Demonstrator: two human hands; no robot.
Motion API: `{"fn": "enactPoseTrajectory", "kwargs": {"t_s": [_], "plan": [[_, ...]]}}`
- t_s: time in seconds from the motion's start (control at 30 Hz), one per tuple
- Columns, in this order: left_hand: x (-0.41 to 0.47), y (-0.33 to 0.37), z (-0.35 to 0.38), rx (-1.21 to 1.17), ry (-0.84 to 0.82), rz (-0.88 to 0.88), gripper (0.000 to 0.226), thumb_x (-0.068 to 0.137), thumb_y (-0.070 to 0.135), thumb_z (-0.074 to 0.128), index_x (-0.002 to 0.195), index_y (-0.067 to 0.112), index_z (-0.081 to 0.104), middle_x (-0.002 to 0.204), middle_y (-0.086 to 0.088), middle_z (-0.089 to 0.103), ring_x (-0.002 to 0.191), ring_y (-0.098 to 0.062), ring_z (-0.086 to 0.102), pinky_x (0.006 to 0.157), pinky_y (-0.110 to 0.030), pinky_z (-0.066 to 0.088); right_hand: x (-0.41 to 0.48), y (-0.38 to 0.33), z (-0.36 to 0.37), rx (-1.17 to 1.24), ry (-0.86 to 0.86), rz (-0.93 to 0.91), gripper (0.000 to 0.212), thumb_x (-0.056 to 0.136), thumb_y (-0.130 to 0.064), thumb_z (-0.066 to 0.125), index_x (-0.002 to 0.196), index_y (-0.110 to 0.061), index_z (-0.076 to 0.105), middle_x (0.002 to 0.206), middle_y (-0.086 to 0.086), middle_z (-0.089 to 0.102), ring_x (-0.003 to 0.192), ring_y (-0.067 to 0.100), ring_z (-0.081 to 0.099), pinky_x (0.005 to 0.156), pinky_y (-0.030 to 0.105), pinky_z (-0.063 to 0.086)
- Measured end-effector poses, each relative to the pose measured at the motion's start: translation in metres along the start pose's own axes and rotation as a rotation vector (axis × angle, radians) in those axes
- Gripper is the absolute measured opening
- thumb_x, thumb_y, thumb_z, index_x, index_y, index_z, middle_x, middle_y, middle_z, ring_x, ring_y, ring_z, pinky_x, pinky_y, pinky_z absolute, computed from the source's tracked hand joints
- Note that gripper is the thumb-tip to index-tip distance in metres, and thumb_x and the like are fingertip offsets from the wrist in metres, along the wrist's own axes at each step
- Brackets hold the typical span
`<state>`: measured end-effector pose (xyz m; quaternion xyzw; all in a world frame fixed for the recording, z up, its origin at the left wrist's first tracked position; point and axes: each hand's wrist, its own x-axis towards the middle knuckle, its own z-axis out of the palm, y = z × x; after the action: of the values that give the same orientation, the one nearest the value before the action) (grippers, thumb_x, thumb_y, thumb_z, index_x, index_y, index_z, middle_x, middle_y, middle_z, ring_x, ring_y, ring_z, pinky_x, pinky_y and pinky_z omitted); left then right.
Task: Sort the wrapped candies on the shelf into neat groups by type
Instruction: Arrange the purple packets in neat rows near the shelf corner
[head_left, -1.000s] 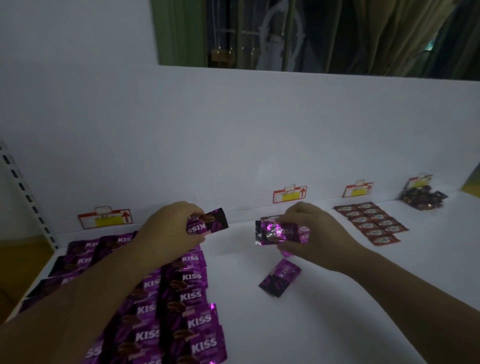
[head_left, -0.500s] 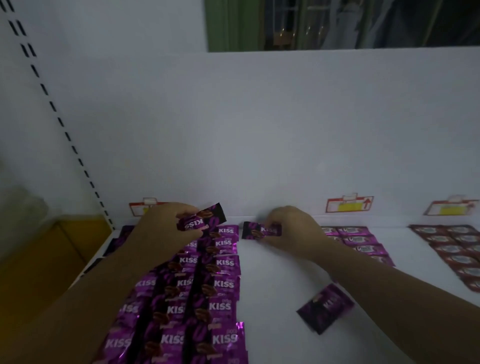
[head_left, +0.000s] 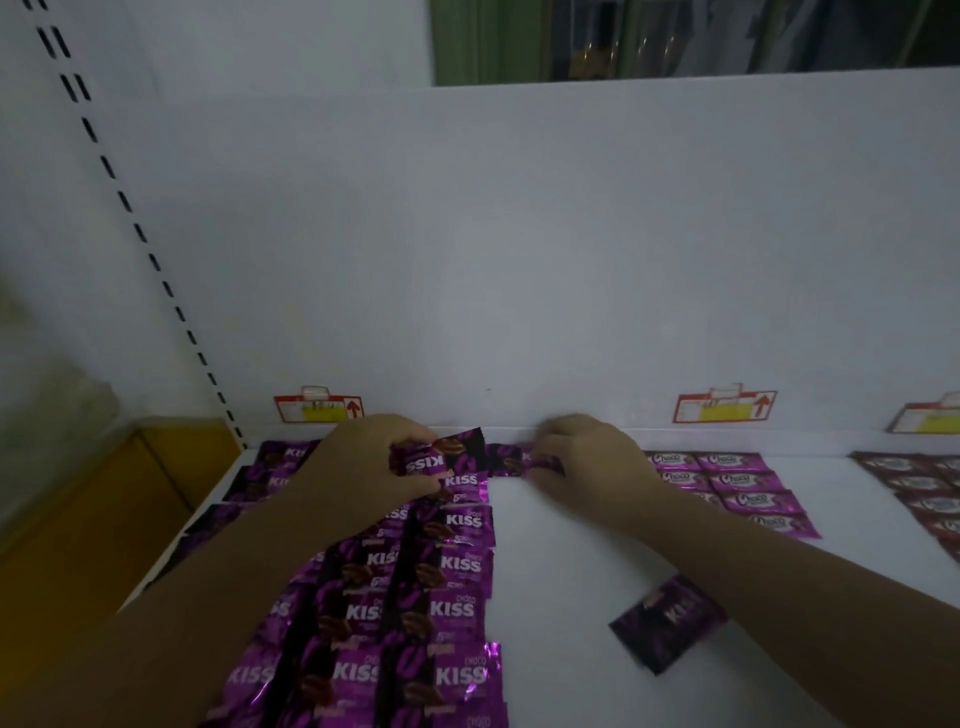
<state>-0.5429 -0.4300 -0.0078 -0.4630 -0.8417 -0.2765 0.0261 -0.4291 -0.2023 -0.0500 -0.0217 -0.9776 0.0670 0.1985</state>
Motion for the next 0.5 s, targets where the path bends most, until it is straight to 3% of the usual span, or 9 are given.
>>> {"fn": "enactPoseTrajectory", "kwargs": {"t_s": [0.13, 0.23, 0.3, 0.37, 0.43, 0.5], "plan": [[0.005, 0.013, 0.007, -0.054, -0.049, 0.036, 0.042, 0.069, 0.040, 0.076, 0.108, 0.025, 0.067, 0.091, 0.020, 0.060, 0.082, 0.008, 0.054, 0.073, -0.008, 0.040, -0.007, -0.015, -0.025, 0.295, 0.176, -0.026, 0.016, 0.083, -0.029, 0.066, 0.093, -0.017, 0.064, 0.092, -0.004, 0.063, 0.082, 0.010, 0.057, 0.071, 0.024, 0.045], [0.008, 0.025, 0.018, -0.113, -0.020, 0.011, 0.047, 0.068, 0.038, 0.078, 0.111, 0.029, 0.063, 0.094, 0.020, 0.059, 0.084, 0.011, 0.054, 0.073, -0.006, 0.042, -0.012, -0.023, -0.033, 0.475, 0.102, 0.238, 0.022, 0.080, -0.042, 0.066, 0.093, -0.028, 0.054, 0.086, -0.015, 0.063, 0.071, -0.002, 0.059, 0.062, 0.021, 0.047], [0.011, 0.036, 0.024, -0.210, 0.020, -0.040, 0.052, 0.066, 0.031, 0.081, 0.113, 0.032, 0.060, 0.095, 0.022, 0.058, 0.084, 0.013, 0.055, 0.069, -0.002, 0.042, -0.012, -0.025, -0.033, 0.743, 0.000, 0.468, 0.024, 0.078, -0.032, 0.072, 0.091, -0.025, 0.053, 0.084, -0.008, 0.068, 0.072, 0.011, 0.066, 0.066, 0.031, 0.055], [0.013, 0.046, 0.030, -0.284, -0.004, -0.064, 0.051, 0.066, 0.026, 0.081, 0.112, 0.033, 0.060, 0.097, 0.020, 0.060, 0.085, 0.006, 0.059, 0.070, -0.008, 0.047, -0.011, -0.026, -0.034, 1.033, 0.012, 0.567, 0.019, 0.078, -0.006, 0.072, 0.084, -0.017, 0.057, 0.073, 0.003, 0.070, 0.067, 0.024, 0.068, 0.071, 0.044, 0.058], [0.016, 0.054, 0.031, -0.309, -0.080, -0.066, 0.036, 0.068, 0.026, 0.079, 0.097, 0.040, 0.062, 0.088, 0.015, 0.066, 0.078, 0.002, 0.063, 0.067, -0.011, 0.049, -0.011, -0.023, -0.038, 1.116, 0.057, 0.501, 0.025, 0.076, 0.007, 0.069, 0.074, -0.017, 0.063, 0.064, 0.002, 0.069, 0.063, 0.022, 0.068, 0.067, 0.041, 0.058], [0.020, 0.059, 0.028, -0.388, -0.153, -0.088, 0.017, 0.074, 0.026, 0.076, 0.085, 0.036, 0.068, 0.076, 0.011, 0.070, 0.068, 0.001, 0.064, 0.062, -0.010, 0.049, -0.013, -0.022, -0.042, 1.070, 0.038, 0.394, 0.030, 0.076, 0.008, 0.068, 0.072, -0.022, 0.068, 0.065, -0.004, 0.069, 0.063, 0.012, 0.067, 0.062, 0.026, 0.054]]}}
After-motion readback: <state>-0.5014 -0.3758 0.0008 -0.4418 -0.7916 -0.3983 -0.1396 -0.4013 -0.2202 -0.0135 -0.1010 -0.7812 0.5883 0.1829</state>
